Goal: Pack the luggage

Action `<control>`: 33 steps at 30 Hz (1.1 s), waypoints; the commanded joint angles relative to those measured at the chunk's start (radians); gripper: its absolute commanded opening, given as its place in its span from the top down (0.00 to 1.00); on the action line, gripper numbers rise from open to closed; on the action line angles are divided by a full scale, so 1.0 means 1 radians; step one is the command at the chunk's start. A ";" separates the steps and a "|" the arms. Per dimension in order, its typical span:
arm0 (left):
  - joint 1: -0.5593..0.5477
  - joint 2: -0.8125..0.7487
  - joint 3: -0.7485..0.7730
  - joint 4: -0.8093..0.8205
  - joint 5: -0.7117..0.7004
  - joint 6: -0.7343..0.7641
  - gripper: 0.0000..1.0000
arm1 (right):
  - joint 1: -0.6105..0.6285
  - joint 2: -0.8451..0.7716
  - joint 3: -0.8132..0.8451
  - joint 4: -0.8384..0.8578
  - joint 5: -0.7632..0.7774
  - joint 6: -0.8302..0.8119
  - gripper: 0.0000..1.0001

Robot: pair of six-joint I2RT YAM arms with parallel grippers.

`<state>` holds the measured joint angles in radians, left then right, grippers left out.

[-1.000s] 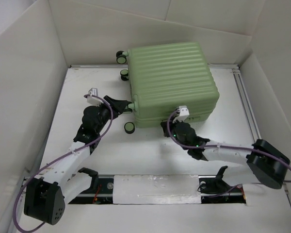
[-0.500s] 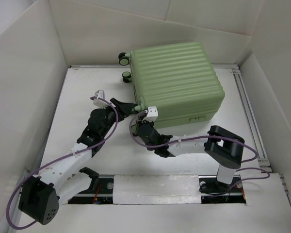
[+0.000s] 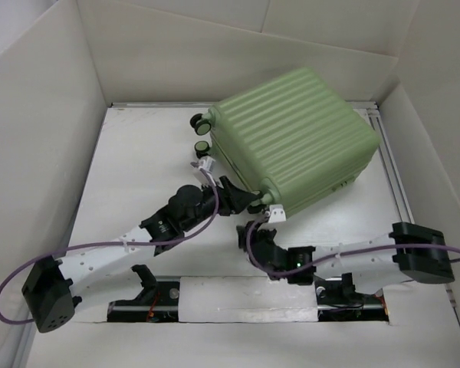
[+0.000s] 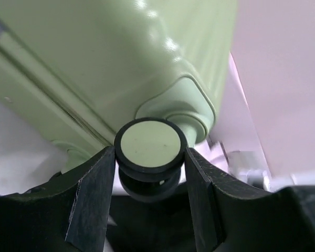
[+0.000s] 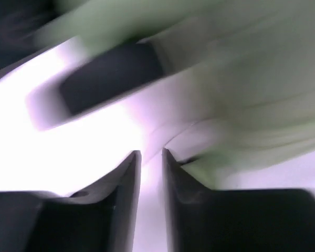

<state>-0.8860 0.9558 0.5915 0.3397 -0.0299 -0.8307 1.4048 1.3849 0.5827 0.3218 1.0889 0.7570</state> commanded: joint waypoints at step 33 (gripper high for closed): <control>0.734 0.604 0.510 0.097 0.496 -0.146 0.00 | -0.455 -0.541 0.439 -0.685 -0.599 -0.257 0.40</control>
<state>-0.1593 1.5387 1.0344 0.3668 0.4351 -0.9890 1.0306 0.8543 0.9783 -0.3397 0.6018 0.5888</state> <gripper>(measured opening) 0.996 0.573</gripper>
